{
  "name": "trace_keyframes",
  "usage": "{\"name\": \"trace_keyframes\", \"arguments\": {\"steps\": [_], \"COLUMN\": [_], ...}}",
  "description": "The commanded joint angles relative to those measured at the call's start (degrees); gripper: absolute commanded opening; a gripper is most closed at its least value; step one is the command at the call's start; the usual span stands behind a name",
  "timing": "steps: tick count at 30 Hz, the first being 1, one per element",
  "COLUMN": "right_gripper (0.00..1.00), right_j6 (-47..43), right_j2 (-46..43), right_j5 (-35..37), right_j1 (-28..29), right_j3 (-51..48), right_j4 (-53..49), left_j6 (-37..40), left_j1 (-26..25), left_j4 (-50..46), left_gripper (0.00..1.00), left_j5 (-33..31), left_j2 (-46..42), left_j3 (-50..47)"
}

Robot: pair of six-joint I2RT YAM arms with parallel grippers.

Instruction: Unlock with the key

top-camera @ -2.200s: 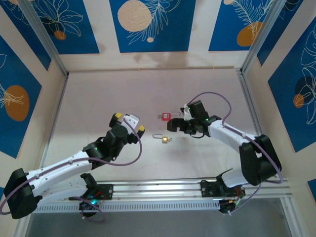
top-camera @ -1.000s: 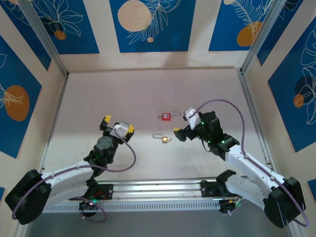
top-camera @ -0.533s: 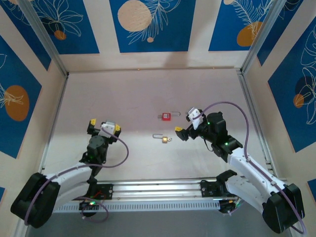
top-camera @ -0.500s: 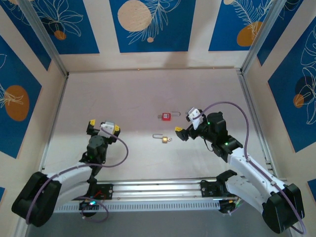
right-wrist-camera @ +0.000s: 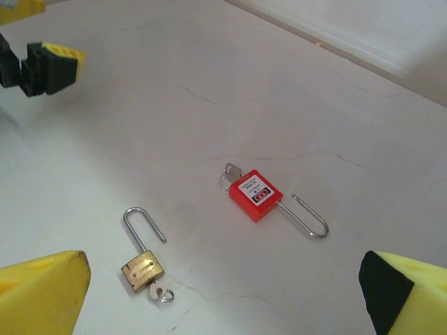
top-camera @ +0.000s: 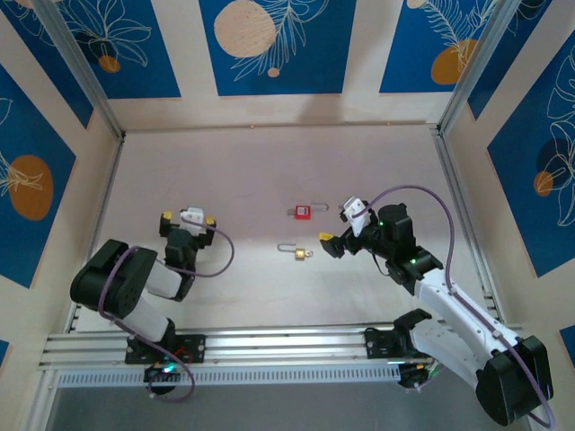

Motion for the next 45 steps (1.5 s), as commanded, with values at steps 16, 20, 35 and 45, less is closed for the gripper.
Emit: {"name": "trace_keyframes", "arguments": {"steps": [16, 20, 35, 45], "right_gripper": [0.99, 0.99, 0.99, 0.99], "right_j6": [2.92, 1.95, 4.53, 8.84], "right_j2": [2.86, 7.04, 23.19, 24.72], "right_j5": [-0.42, -1.48, -13.69, -13.75], "right_j1": [-1.72, -2.82, -23.05, -25.13], "right_j3": [-3.67, -5.55, -9.01, -10.02], "right_j4": [8.11, 11.3, 35.11, 41.15], "left_j6": [-7.11, -7.53, -7.54, -7.46], "left_j1": [7.16, 7.19, 7.22, 7.23], "left_j4": [-12.16, -13.12, -13.02, -13.01], "left_gripper": [1.0, 1.0, 1.0, 1.0], "left_j5": [11.41, 10.91, 10.61, 10.61], "left_j2": [-0.31, -0.35, -0.36, -0.32], "left_j3": [8.58, 9.1, 9.01, 9.01]}}
